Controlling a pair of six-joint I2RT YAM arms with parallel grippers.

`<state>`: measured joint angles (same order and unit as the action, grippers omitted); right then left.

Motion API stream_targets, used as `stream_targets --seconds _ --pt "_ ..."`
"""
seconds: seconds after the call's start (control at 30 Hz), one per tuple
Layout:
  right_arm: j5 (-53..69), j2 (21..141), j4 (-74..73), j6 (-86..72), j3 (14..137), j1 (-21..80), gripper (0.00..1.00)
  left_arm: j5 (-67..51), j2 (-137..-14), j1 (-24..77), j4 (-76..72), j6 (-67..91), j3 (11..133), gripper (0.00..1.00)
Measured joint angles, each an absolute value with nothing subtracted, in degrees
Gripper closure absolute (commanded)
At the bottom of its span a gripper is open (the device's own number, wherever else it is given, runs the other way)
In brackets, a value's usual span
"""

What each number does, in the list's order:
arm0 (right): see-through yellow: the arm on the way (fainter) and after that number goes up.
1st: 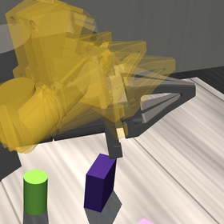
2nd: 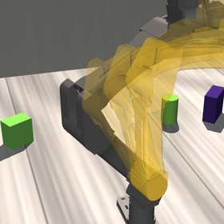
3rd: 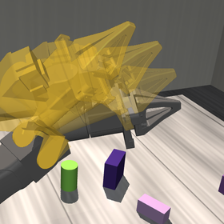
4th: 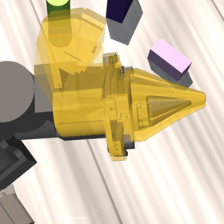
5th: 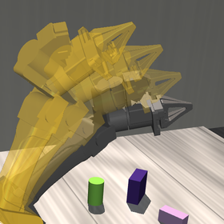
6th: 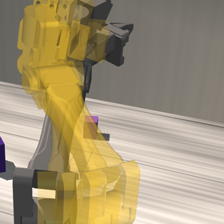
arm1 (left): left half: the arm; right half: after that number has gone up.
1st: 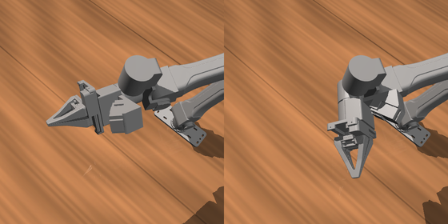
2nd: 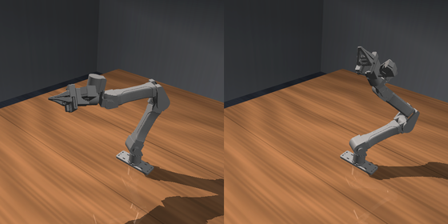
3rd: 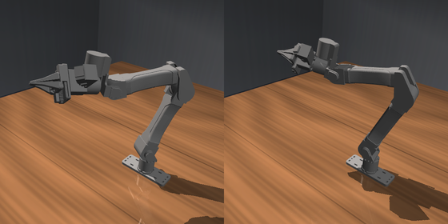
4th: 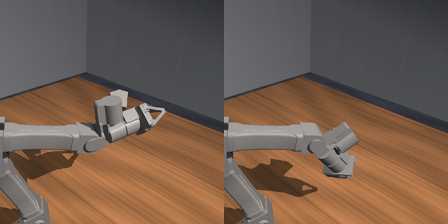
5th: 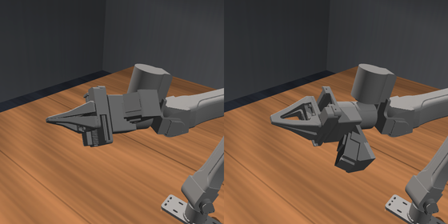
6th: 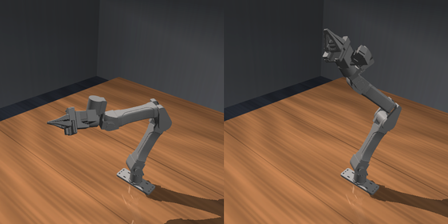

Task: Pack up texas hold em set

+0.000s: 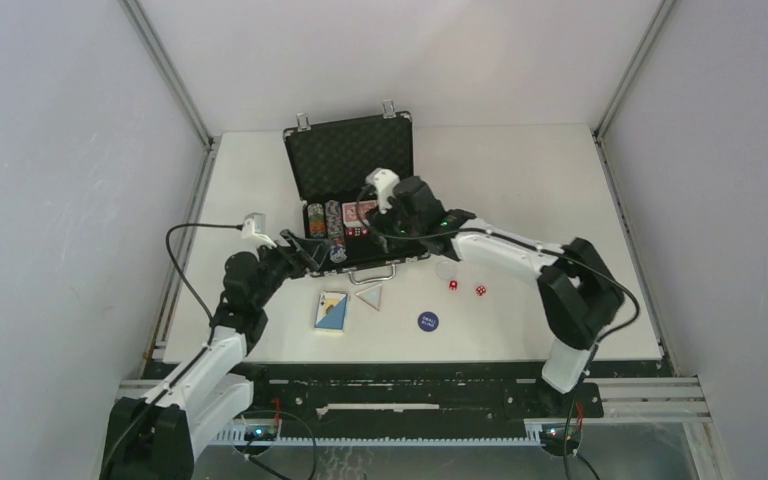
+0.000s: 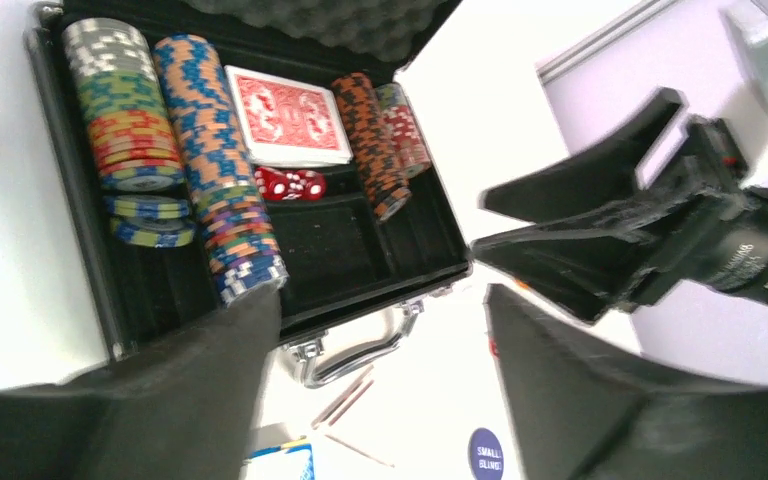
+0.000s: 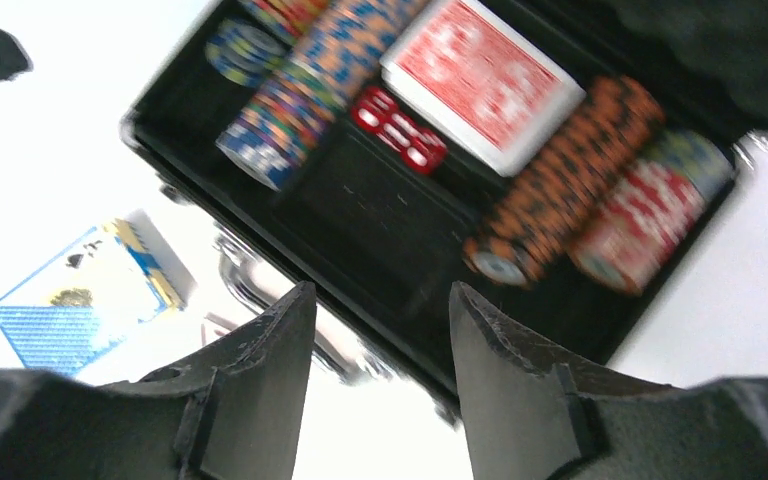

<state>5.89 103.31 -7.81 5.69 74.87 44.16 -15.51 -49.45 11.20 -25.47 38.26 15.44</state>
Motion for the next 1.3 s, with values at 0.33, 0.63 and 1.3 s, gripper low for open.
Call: stream_targets --seconds 0.33,0.63,1.3 --pt "-7.14 80.75 -5.17 -1.41 51.68 42.5 0.44 -11.68 -47.94 11.07 -25.06 45.12 13.04 0.0" --pt "-10.94 76.64 -4.67 -6.2 42.57 43.97 0.38 -9.08 -42.61 12.64 -24.25 45.04 13.06 0.0" --pt "-25.28 76.93 -9.8 -19.49 43.4 59.61 0.25 3.95 -30.81 20.29 -8.91 43.94 12.86 0.0"
